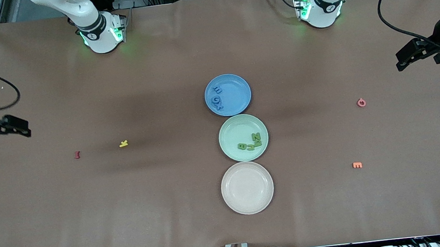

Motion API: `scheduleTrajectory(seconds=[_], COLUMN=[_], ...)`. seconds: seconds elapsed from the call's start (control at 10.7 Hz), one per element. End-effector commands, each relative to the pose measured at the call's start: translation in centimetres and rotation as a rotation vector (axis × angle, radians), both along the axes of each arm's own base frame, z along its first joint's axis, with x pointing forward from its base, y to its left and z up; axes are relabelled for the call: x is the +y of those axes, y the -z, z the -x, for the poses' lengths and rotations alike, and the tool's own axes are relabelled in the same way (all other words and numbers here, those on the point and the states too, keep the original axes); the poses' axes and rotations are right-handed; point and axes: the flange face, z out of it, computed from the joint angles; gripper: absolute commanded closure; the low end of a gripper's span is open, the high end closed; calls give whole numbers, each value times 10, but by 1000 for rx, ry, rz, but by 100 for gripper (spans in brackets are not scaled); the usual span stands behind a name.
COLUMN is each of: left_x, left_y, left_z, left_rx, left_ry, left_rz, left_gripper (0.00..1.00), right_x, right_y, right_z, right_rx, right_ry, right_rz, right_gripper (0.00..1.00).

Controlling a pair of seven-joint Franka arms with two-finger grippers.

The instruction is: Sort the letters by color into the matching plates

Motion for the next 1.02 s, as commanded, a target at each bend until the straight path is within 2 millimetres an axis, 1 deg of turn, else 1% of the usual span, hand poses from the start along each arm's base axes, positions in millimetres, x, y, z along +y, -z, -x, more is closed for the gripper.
scheduleTrajectory(seconds=[0.0, 0.09, 0.19, 0.28, 0.47, 0.56, 0.65, 0.93], left_x=[-4, -4, -3, -3, -1, -2, -4, -7], left_y=[-6, -6, -6, -6, -2, -2, -2, -2], left_z=[7, 7, 6, 6, 4, 4, 4, 5], left_rx=[1, 1, 1, 1, 8, 8, 8, 8], left_ry=[8, 12, 9, 11, 6, 8, 14, 29], left_rz=[16, 12, 16, 18, 23, 23, 23, 21], left_gripper=[0, 0, 0, 0, 0, 0, 0, 0], right_x=[-13, -14, -11, -5, 8, 10, 12, 13], right_y=[-48, -55, -56, -61, -58, -49, -46, -46], right_z=[37, 43, 50, 53, 51, 49, 48, 44], right_rx=[-12, -10, 18, 8, -1, 5, 4, -10], right_ry=[24, 39, 71, 107, 133, 136, 133, 130], right_rz=[-17, -20, -21, -23, -23, -23, -23, -22], right_gripper=[0, 0, 0, 0, 0, 0, 0, 0])
